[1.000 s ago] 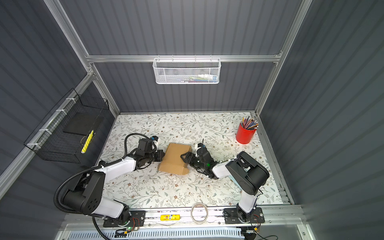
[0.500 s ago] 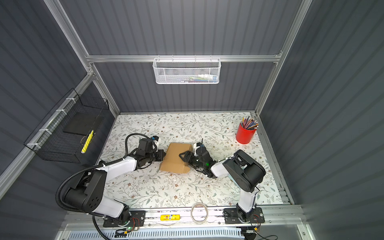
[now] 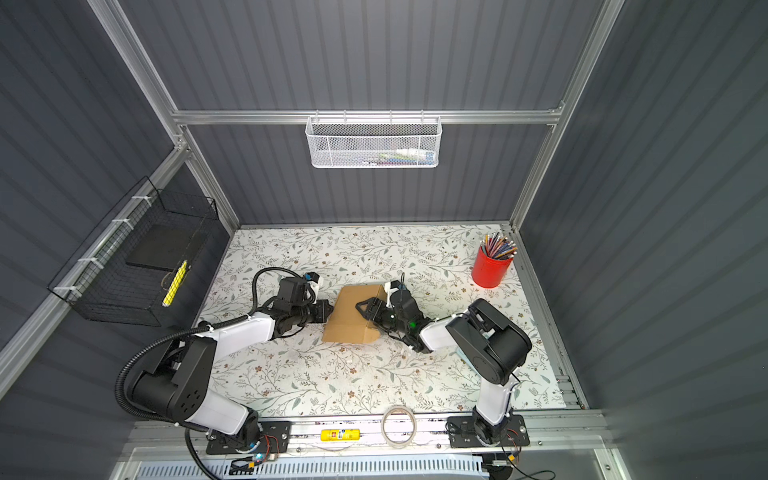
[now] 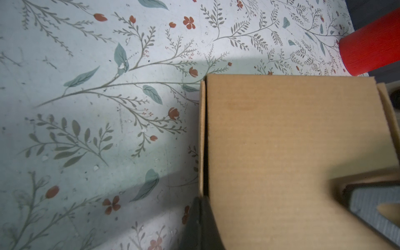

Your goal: Fold the paper box

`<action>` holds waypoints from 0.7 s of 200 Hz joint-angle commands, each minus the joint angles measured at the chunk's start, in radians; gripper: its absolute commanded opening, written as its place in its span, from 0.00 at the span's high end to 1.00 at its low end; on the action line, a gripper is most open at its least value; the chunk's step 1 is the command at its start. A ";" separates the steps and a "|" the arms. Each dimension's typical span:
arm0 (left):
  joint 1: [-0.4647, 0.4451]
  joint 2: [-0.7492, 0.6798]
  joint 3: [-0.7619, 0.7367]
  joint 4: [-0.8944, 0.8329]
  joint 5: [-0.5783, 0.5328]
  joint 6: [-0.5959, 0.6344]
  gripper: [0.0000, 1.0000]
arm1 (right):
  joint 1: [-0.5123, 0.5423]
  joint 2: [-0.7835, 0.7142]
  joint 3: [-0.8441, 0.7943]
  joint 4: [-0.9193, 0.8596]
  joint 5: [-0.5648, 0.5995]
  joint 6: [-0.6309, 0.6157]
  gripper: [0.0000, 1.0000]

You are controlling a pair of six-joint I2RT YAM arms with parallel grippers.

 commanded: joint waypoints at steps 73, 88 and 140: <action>0.002 0.024 0.018 0.001 0.049 -0.025 1.00 | 0.009 -0.011 0.038 -0.009 -0.016 0.001 0.31; 0.002 0.026 0.016 0.005 0.053 -0.027 1.00 | 0.011 -0.009 0.041 -0.009 -0.016 0.001 0.33; 0.002 0.024 0.012 0.015 0.059 -0.033 0.97 | 0.013 -0.014 0.040 -0.014 -0.010 0.001 0.35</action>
